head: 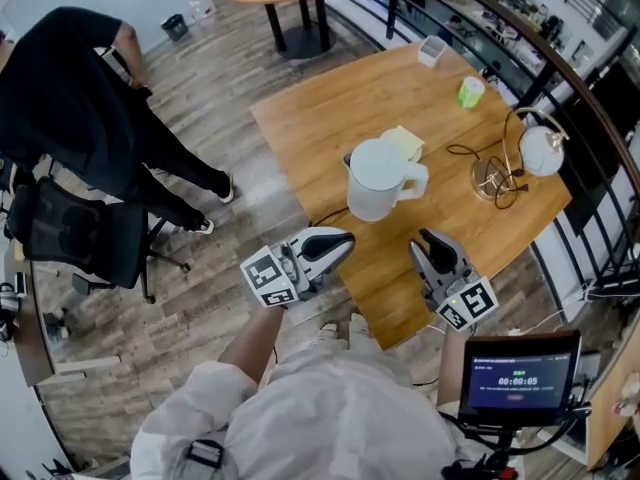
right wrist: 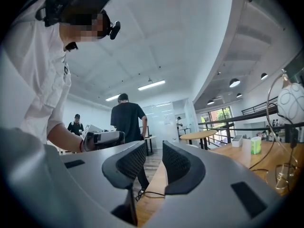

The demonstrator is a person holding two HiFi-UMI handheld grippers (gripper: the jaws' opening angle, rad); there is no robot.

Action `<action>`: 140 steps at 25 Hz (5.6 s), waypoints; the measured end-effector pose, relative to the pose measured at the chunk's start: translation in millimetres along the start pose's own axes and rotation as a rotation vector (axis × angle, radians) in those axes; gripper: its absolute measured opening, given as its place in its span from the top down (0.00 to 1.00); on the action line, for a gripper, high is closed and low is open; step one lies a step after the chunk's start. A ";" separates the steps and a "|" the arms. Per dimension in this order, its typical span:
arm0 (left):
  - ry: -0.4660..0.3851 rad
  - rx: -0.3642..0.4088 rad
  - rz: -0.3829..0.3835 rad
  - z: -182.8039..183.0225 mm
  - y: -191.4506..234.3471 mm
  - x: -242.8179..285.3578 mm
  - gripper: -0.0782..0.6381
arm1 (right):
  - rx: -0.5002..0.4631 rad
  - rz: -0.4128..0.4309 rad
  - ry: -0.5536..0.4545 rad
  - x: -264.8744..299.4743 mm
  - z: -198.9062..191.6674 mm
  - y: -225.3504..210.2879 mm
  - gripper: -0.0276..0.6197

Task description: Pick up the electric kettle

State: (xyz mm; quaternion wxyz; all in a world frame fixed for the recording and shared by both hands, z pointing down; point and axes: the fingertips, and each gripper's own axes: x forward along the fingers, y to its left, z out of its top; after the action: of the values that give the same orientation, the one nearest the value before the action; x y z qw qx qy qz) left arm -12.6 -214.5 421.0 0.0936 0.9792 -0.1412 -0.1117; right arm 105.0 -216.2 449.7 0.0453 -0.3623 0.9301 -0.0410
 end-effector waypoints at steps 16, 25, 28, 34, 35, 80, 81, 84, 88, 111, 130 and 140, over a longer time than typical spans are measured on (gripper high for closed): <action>0.037 -0.002 0.048 -27.1 67.2 18.7 0.69 | -0.011 -0.037 0.071 24.2 -31.7 -61.8 0.79; 0.070 -0.010 0.047 -35.5 77.0 21.3 0.63 | -0.014 -0.044 0.079 28.8 -32.5 -66.3 0.77; 0.069 -0.016 0.055 -36.5 81.1 19.4 0.61 | -0.015 -0.048 0.083 29.2 -34.1 -67.0 0.77; 0.079 -0.034 0.082 -45.3 97.8 15.7 0.46 | -0.023 -0.061 0.107 28.7 -42.5 -79.2 0.74; 0.084 -0.037 0.084 -47.3 100.2 14.9 0.44 | -0.024 -0.061 0.112 28.7 -44.2 -80.9 0.73; 0.158 -0.007 -0.110 -120.9 222.9 43.4 0.08 | -0.077 -0.106 0.127 83.3 -130.9 -180.7 0.59; 0.150 -0.005 -0.118 -121.0 222.7 45.1 0.08 | -0.080 -0.104 0.127 84.7 -132.5 -181.5 0.59; 0.136 0.004 -0.140 -122.8 221.4 48.8 0.08 | -0.086 -0.098 0.124 87.9 -137.5 -183.1 0.59; 0.141 0.004 -0.168 -127.7 223.6 51.6 0.08 | -0.093 -0.092 0.124 91.7 -141.6 -184.4 0.59; 0.121 0.033 -0.316 -137.6 212.1 76.8 0.08 | -0.141 -0.110 0.126 97.8 -148.4 -191.7 0.71; 0.099 0.026 -0.299 -103.1 200.1 77.5 0.08 | -0.149 -0.126 0.131 101.4 -114.2 -181.5 0.75; 0.093 0.041 -0.312 -48.7 169.2 83.8 0.08 | -0.188 -0.143 0.115 91.9 -49.5 -161.8 0.75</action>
State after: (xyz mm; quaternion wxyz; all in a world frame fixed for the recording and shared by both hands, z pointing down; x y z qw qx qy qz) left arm 34.5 -391.5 487.8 0.0618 0.9950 0.0149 -0.0765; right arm 140.4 -395.1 511.4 -0.0452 -0.4275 0.9026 0.0225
